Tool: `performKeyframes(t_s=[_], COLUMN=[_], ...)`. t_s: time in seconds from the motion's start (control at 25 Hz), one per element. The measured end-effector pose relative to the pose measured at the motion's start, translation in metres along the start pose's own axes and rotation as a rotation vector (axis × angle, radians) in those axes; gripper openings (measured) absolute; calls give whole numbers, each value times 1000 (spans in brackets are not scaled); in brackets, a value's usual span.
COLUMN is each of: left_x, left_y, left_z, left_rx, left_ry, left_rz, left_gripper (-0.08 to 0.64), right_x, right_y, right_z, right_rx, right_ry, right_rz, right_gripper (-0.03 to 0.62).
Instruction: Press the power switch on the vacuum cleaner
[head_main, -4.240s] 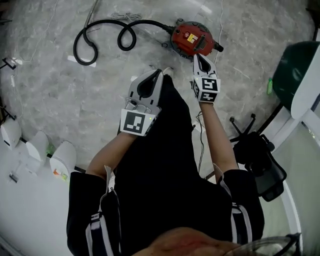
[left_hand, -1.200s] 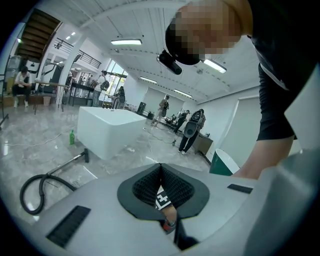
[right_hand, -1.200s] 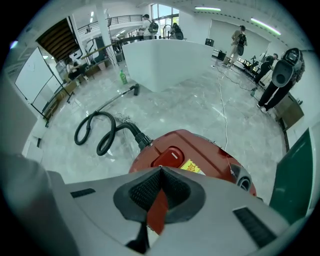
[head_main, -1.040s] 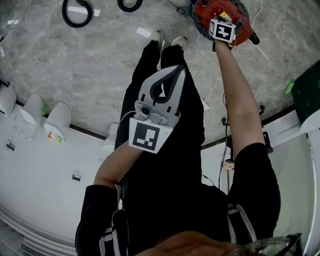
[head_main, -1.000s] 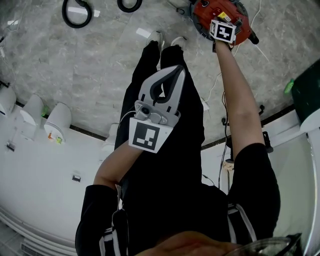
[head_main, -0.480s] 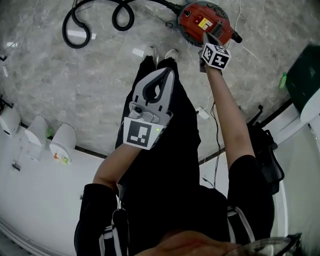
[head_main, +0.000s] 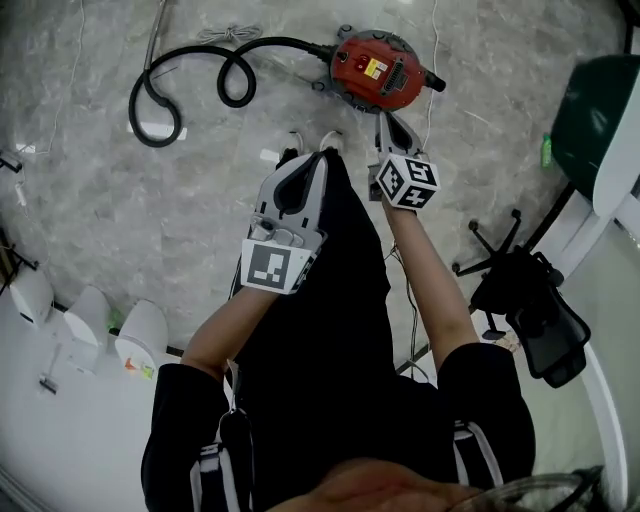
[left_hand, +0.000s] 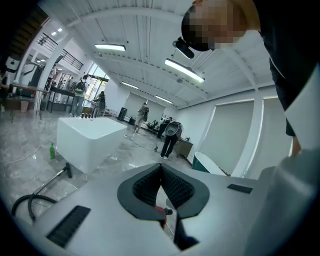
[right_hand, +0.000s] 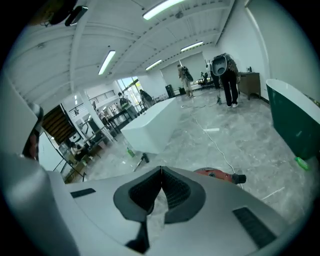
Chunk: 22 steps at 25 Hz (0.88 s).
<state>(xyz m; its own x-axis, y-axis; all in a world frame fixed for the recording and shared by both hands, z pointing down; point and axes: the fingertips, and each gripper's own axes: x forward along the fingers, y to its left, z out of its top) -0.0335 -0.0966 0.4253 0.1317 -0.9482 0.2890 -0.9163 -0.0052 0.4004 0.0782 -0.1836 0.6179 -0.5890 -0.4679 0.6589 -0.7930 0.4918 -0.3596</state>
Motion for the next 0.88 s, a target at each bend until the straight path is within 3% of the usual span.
performKeyframes(t_s=[0.24,0.56,0.72,0.88], left_x=[-25,-51,-66,-74], left_y=[-27,-60,-85,-96], left_z=[17,65,89,103], left_rx=[61,139,220,185], left_ry=[16,-87,-174,-189], left_rz=[-84,-205,-262,-317], left_gripper=[18,18,18,18], right_x=[-99,-208,-245,-259], right_y=[50,100,129,151], right_z=[65,106,123,127], right_rx=[-40,-158,-232,-253], right_ry=[-201,-412,-500,-532], right_rz=[-14,-44,-44,-47], right_gripper=[17,17,17,17])
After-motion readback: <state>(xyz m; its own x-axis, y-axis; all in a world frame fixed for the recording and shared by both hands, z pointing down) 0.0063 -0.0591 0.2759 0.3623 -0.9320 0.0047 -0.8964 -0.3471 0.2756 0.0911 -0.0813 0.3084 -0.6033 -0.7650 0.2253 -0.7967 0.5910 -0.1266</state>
